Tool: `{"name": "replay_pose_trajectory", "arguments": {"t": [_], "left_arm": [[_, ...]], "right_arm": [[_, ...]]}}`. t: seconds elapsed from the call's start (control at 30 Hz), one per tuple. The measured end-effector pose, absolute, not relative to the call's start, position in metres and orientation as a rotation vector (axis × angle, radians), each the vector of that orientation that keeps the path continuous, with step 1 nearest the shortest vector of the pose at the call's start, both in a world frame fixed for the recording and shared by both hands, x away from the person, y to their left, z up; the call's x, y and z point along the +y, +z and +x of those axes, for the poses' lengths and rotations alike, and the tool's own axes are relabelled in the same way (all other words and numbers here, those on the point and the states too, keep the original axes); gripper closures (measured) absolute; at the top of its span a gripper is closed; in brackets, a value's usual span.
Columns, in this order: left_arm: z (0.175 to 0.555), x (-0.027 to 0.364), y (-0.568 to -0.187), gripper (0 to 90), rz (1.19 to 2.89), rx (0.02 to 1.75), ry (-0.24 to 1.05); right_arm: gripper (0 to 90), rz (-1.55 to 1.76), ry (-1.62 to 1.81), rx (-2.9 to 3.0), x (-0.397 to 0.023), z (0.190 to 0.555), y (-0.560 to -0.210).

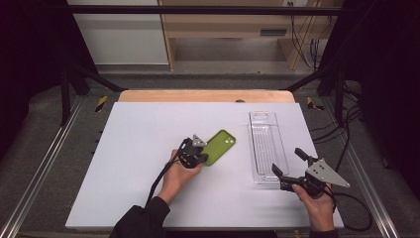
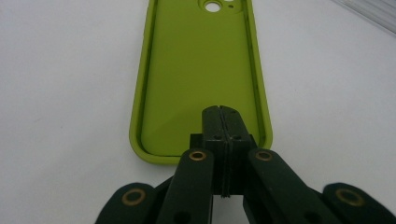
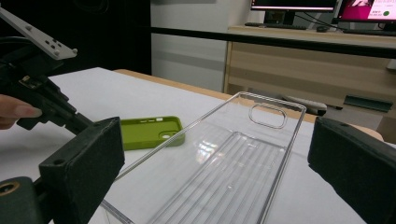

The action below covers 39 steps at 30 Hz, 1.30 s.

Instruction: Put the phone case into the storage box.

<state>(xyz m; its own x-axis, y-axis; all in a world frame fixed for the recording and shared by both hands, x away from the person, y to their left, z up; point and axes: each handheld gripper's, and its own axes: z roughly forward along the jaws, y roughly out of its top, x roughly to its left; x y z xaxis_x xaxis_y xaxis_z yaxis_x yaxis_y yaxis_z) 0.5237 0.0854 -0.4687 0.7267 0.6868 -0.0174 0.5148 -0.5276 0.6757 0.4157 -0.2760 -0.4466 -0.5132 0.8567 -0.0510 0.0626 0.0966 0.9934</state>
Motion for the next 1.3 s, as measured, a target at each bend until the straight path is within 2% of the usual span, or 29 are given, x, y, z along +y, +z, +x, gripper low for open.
{"name": "replay_pose_trajectory", "arguments": {"t": [0.93, 1.3], "left_arm": [[0.421, 0.192, -0.466, 90.0, 2.276, 0.917, 0.265], [0.407, 0.207, -0.465, 90.0, 2.297, 0.910, 0.257]], "right_arm": [[3.7, 0.916, 1.484, 1.694, -0.276, 0.413, -0.448], [3.8, 0.919, 1.476, 1.703, -0.278, 0.414, -0.449]]}}
